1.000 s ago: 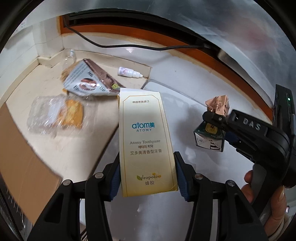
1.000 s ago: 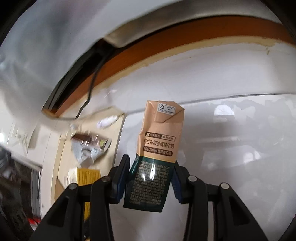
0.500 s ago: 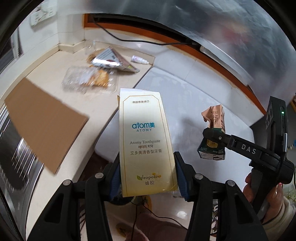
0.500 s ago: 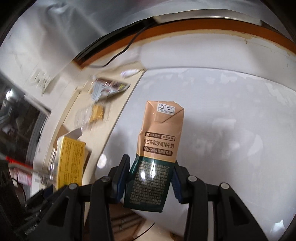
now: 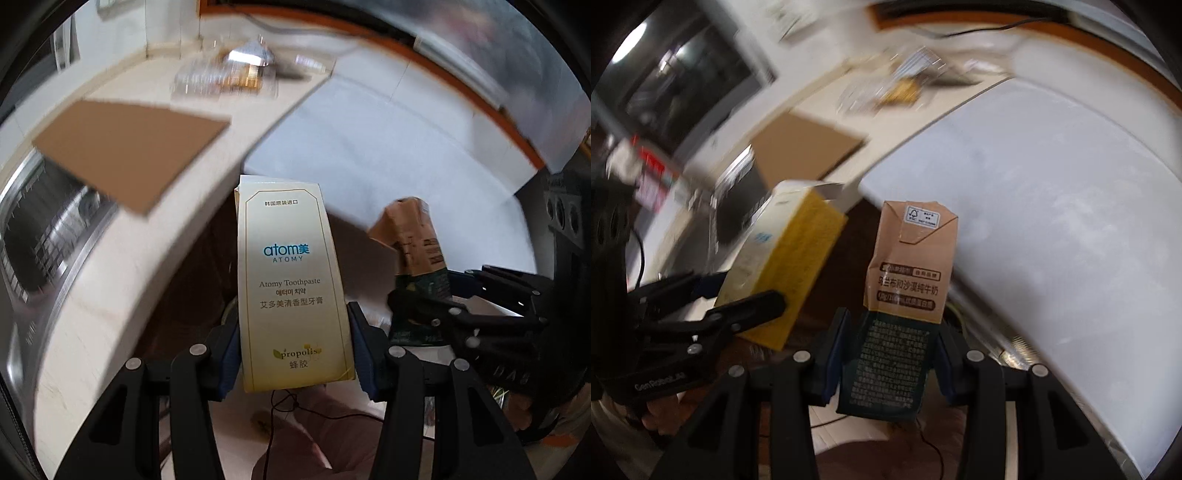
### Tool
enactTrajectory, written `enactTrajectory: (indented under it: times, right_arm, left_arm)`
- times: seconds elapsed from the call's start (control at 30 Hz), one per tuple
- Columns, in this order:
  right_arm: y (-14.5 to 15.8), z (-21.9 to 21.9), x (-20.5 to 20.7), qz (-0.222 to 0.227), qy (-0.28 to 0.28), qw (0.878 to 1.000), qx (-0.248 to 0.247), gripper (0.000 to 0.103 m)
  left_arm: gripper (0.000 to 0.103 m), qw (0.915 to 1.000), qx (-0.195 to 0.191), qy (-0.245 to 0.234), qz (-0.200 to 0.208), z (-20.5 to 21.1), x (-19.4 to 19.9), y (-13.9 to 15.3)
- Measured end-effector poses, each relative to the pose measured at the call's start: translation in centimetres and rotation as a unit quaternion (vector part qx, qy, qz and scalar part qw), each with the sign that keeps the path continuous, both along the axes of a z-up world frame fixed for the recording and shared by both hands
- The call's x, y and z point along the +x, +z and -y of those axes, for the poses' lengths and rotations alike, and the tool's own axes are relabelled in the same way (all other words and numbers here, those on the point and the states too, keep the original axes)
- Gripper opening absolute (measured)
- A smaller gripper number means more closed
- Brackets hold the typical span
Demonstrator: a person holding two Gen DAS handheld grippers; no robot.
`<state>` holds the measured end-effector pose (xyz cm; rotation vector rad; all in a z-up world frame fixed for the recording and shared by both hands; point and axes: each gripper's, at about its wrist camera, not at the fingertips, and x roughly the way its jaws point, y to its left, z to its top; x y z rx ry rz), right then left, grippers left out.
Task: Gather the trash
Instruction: 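Carry the toothpaste box and carton down to the trash bin, then open both tools over the trash bin to drop box and carton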
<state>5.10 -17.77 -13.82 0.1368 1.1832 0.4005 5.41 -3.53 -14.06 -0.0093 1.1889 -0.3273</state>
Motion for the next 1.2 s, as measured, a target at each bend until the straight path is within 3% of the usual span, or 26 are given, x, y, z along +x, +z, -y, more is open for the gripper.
enactTrajectory:
  times: [0.27, 0.57, 0.7, 0.93, 1.03, 1.2]
  right_arm:
    - [-10.1, -3.5, -0.1, -0.032, 0.037, 0.998, -0.039, 0.042]
    - [-25.1, -4.7, 2.0, -0.083, 0.061, 0.991, -0.088, 0.042]
    - [-30.5, -5.0, 3.7, -0.103, 0.065, 0.987, -0.101, 0.042]
    - [-35.4, -5.1, 6.5, -0.128, 0.062, 0.986, -0.090, 0.044]
    - [-35.6, -4.6, 6.9, -0.125, 0.052, 0.987, -0.081, 0.053]
    - [-34.7, -4.5, 6.8, -0.121, 0.045, 0.989, -0.077, 0.053]
  left_arm:
    - [0.050, 0.9992, 0.021, 0.011, -0.032, -2.0, -0.8, -9.8]
    - [0.050, 0.9962, 0.057, -0.001, -0.065, -3.4, -0.1, -24.2]
    - [0.050, 0.9953, 0.064, -0.013, -0.072, -3.7, 0.8, -28.4]
    - [0.059, 0.9942, 0.076, -0.015, -0.074, -4.1, 2.9, -32.0]
    - [0.062, 0.9940, 0.083, -0.003, -0.071, -4.9, 3.3, -32.2]
    - [0.066, 0.9944, 0.079, 0.015, -0.069, -5.2, 3.6, -30.6]
